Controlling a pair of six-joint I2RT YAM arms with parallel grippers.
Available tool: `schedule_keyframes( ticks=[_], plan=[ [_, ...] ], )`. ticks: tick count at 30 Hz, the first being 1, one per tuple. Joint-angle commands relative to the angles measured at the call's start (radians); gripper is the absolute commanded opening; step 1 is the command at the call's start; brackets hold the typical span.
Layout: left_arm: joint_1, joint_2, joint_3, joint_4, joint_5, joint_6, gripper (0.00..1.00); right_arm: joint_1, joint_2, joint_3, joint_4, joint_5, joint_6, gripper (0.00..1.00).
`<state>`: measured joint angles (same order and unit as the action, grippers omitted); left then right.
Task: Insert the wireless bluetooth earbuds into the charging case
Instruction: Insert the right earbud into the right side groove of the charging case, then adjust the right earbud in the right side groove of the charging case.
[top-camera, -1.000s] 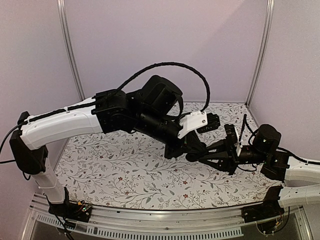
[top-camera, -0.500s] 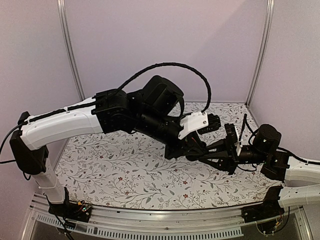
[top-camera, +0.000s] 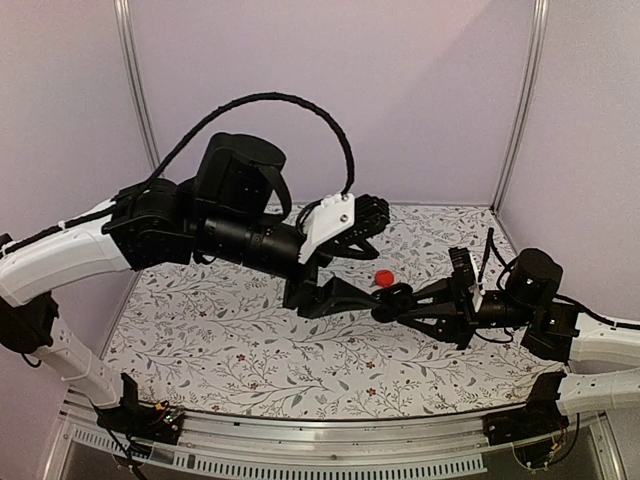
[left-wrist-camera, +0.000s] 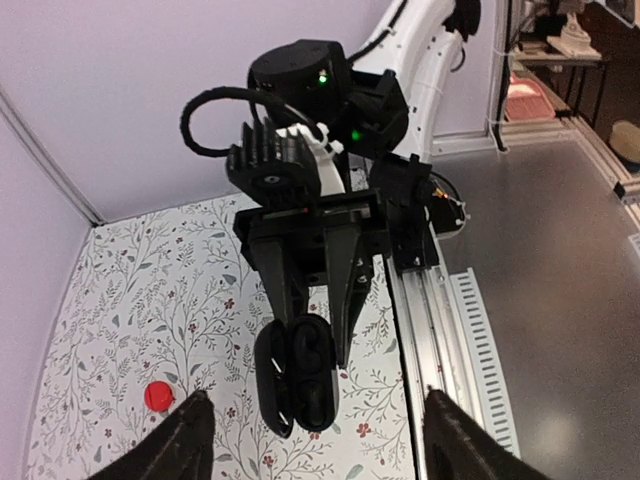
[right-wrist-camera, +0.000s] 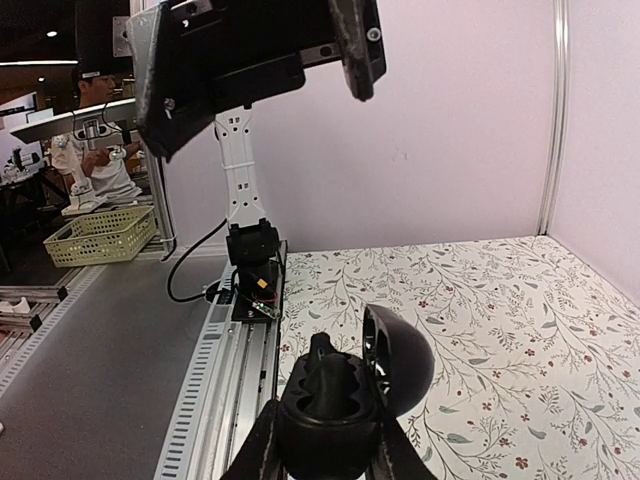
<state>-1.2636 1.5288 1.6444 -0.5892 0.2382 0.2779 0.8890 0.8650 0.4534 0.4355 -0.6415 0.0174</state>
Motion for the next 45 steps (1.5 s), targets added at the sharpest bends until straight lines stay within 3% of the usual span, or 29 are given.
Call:
schedule_keyframes(
  ticks=[1, 4, 16, 21, 26, 31, 40, 45],
  plan=[
    [0.048, -0.125, -0.150, 0.163, -0.017, -0.035, 0.83, -0.004, -0.015, 0.021, 0.037, -0.011, -0.006, 0.00],
    [0.071, -0.170, -0.236, 0.216, -0.001, -0.048, 0.99, -0.004, -0.018, 0.025, 0.039, -0.023, -0.005, 0.00],
    [0.049, -0.116, -0.292, 0.271, 0.019, -0.012, 1.00, -0.004, -0.005, 0.033, 0.065, -0.051, 0.011, 0.00],
    [0.047, -0.084, -0.236, 0.253, 0.044, -0.037, 0.77, -0.004, 0.004, 0.034, 0.067, -0.059, 0.012, 0.00],
    [0.047, -0.029, -0.168, 0.202, 0.050, -0.042, 0.65, -0.004, 0.008, 0.036, 0.067, -0.073, 0.006, 0.00],
    [0.033, -0.024, -0.150, 0.195, 0.064, -0.001, 0.38, -0.004, 0.012, 0.037, 0.066, -0.061, 0.010, 0.00],
    [-0.045, -0.059, -0.209, 0.233, -0.035, 0.088, 0.31, -0.004, 0.009, 0.037, 0.054, 0.002, 0.016, 0.00],
    [-0.061, -0.022, -0.178, 0.204, -0.077, 0.097, 0.32, -0.003, 0.012, 0.044, 0.046, -0.008, 0.013, 0.00]
  ],
)
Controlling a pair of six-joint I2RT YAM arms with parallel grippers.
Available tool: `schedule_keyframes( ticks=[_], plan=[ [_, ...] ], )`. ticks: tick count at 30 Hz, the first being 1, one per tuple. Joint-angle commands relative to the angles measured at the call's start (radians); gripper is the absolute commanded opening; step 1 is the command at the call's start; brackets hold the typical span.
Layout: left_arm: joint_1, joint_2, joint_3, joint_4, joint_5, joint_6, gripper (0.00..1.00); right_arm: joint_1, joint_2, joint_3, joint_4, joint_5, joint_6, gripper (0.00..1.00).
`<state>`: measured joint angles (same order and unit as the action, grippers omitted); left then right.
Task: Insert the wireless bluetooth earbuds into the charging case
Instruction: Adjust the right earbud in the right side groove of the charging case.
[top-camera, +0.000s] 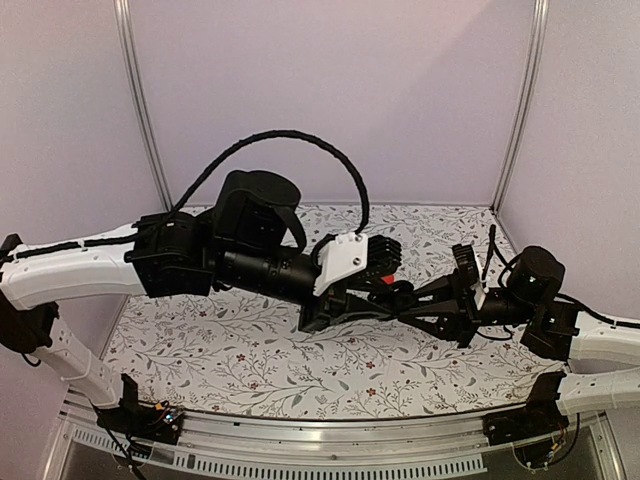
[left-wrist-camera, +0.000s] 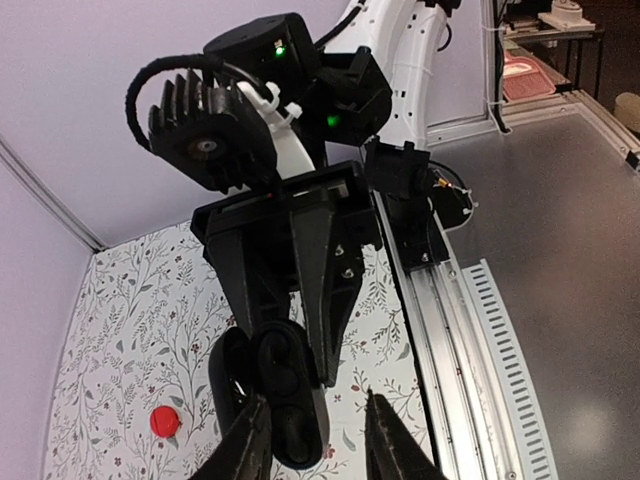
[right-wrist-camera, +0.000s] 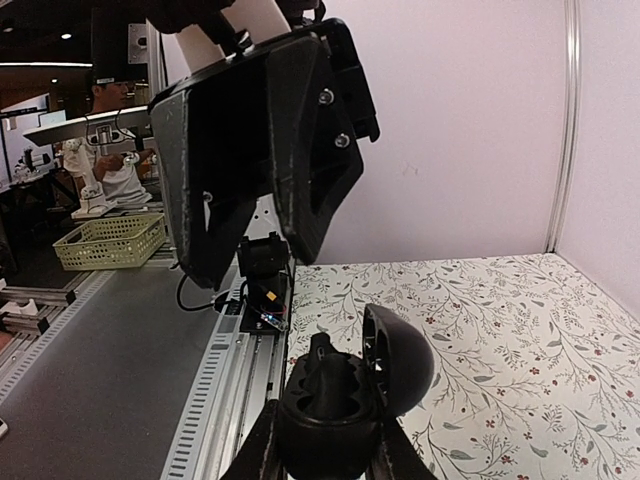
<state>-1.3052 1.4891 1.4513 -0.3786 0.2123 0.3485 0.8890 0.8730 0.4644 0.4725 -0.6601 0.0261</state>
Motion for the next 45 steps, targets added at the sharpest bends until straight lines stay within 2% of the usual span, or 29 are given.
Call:
schedule_keyframes(
  ticks=[1, 6, 21, 32, 45],
  plan=[
    [-0.021, 0.022, 0.020, -0.008, -0.061, 0.026, 0.33, -0.004, 0.004, 0.033, 0.009, 0.009, 0.003, 0.00],
    [-0.025, 0.035, 0.030, -0.003, -0.085, 0.027, 0.38, -0.003, 0.006, 0.033, 0.005, 0.004, 0.004, 0.00],
    [-0.054, 0.101, 0.092, -0.055, -0.141, 0.065, 0.45, -0.004, 0.020, 0.038, 0.004, 0.002, 0.011, 0.00],
    [-0.065, 0.126, 0.102, -0.094, -0.162, 0.068, 0.34, -0.004, 0.013, 0.034, 0.004, 0.008, 0.012, 0.00],
    [-0.065, 0.110, 0.124, -0.112, -0.209, 0.060, 0.31, -0.003, 0.016, 0.029, -0.007, -0.012, 0.003, 0.00]
  ],
)
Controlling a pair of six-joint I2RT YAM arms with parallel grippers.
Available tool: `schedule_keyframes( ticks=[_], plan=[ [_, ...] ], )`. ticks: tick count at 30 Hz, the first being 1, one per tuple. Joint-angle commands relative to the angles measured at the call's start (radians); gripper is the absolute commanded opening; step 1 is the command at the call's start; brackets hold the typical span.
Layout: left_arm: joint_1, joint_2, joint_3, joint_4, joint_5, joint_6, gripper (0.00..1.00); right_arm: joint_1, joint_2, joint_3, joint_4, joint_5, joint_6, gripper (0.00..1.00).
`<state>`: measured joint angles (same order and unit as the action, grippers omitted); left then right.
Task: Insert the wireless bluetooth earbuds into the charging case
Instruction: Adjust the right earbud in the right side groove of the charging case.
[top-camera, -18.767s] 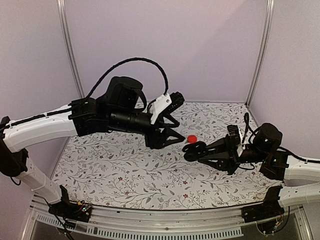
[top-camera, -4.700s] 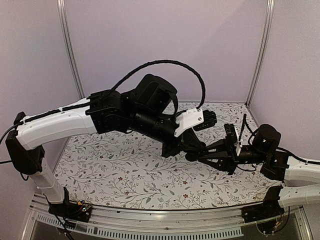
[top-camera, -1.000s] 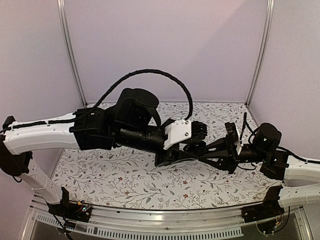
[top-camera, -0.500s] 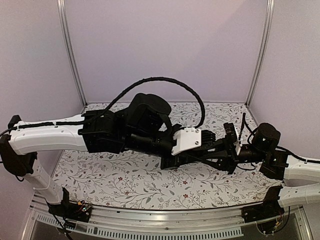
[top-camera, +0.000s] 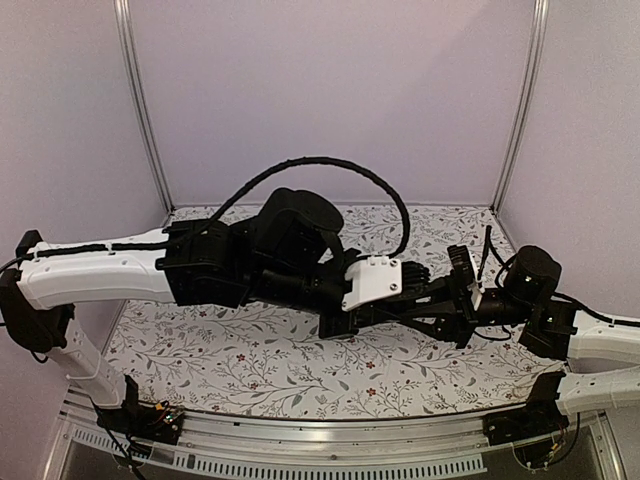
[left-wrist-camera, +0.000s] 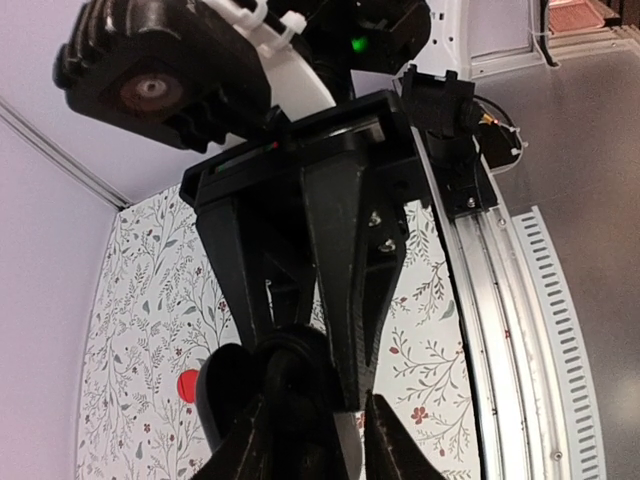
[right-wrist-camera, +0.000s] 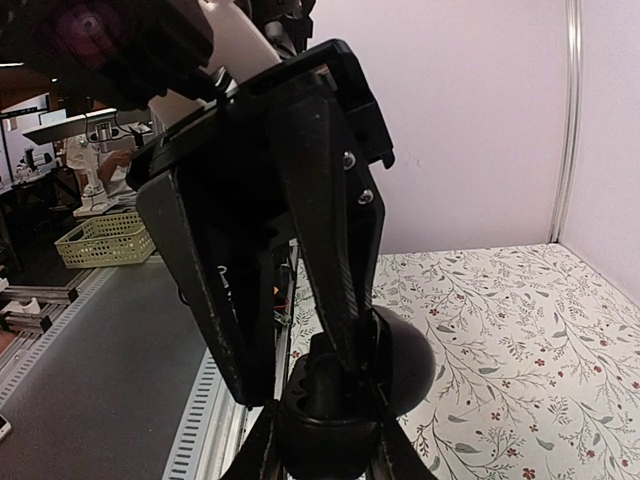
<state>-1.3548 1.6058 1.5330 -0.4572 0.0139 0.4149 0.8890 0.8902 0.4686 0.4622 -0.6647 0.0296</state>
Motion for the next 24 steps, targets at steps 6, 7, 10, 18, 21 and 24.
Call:
schedule_keyframes(
  ticks=[6, 7, 10, 18, 21, 24],
  plan=[
    [-0.017, 0.035, 0.158, -0.168, -0.011, -0.004, 0.29, -0.004, 0.002, 0.050, -0.075, 0.022, -0.018, 0.00],
    [-0.017, 0.045, 0.176, -0.195, -0.032, -0.006, 0.28, -0.004, 0.003, 0.053, -0.087, 0.024, -0.018, 0.00],
    [-0.015, 0.071, 0.217, -0.265, -0.041, -0.007, 0.26, -0.004, 0.008, 0.064, -0.125, 0.036, -0.054, 0.00],
    [0.001, 0.078, 0.225, -0.332, -0.032, -0.006, 0.17, -0.002, 0.037, 0.093, -0.203, 0.048, -0.075, 0.00],
    [0.004, 0.079, 0.222, -0.331, -0.045, 0.003, 0.16, -0.001, 0.050, 0.107, -0.224, 0.048, -0.084, 0.00],
    [0.004, 0.084, 0.226, -0.334, -0.055, 0.011, 0.15, 0.006, 0.067, 0.122, -0.248, 0.055, -0.091, 0.00]
  ],
)
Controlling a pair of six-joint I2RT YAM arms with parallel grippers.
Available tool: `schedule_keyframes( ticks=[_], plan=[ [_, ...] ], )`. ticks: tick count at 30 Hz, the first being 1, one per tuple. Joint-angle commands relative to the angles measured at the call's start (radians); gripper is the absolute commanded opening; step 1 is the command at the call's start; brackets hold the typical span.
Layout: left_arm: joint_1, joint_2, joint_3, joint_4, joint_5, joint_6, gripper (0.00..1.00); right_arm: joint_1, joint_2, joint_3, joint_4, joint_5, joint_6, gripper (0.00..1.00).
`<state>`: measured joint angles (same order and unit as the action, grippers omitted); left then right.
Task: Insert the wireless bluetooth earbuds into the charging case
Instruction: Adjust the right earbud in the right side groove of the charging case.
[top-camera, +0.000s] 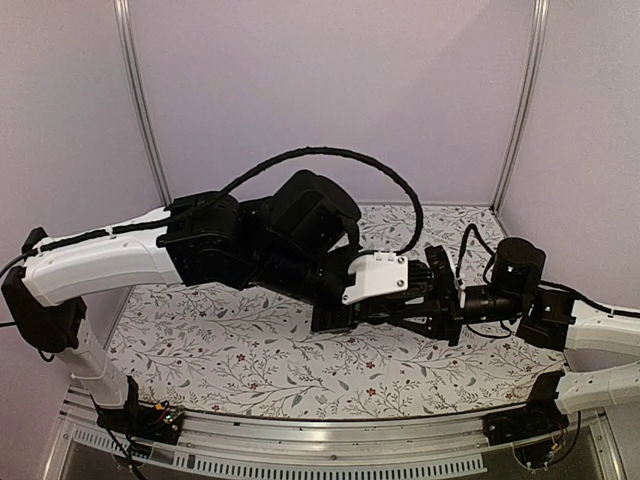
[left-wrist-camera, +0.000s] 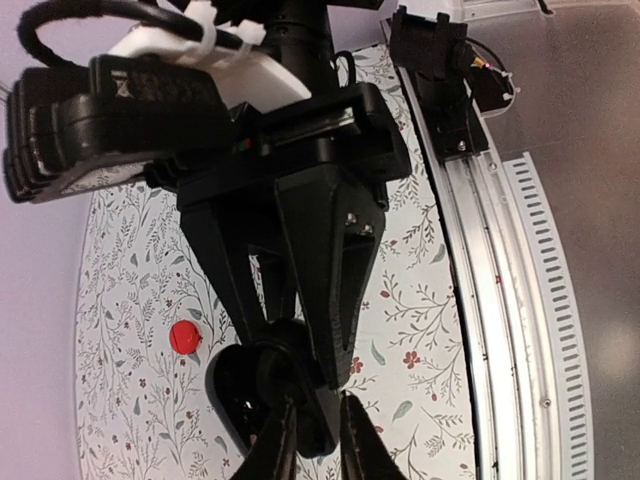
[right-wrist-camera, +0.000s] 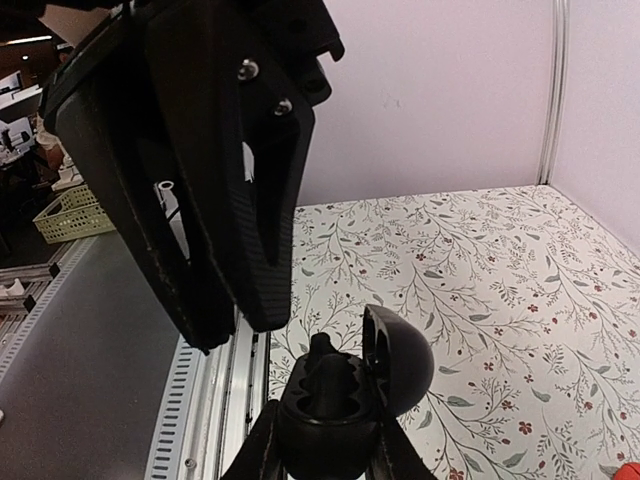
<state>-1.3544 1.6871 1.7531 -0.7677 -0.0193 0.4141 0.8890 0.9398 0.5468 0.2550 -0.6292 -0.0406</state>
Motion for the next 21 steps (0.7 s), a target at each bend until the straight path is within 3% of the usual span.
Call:
schedule_keyframes(
  ticks=[1, 21],
  plan=[
    [0.003, 0.007, 0.006, -0.024, -0.028, 0.013, 0.15, 0.009, 0.022, 0.048, -0.047, 0.022, -0.023, 0.00],
    [0.006, 0.044, -0.007, -0.021, -0.085, 0.038, 0.16, 0.033, 0.036, 0.064, -0.069, 0.021, -0.036, 0.00]
  ],
)
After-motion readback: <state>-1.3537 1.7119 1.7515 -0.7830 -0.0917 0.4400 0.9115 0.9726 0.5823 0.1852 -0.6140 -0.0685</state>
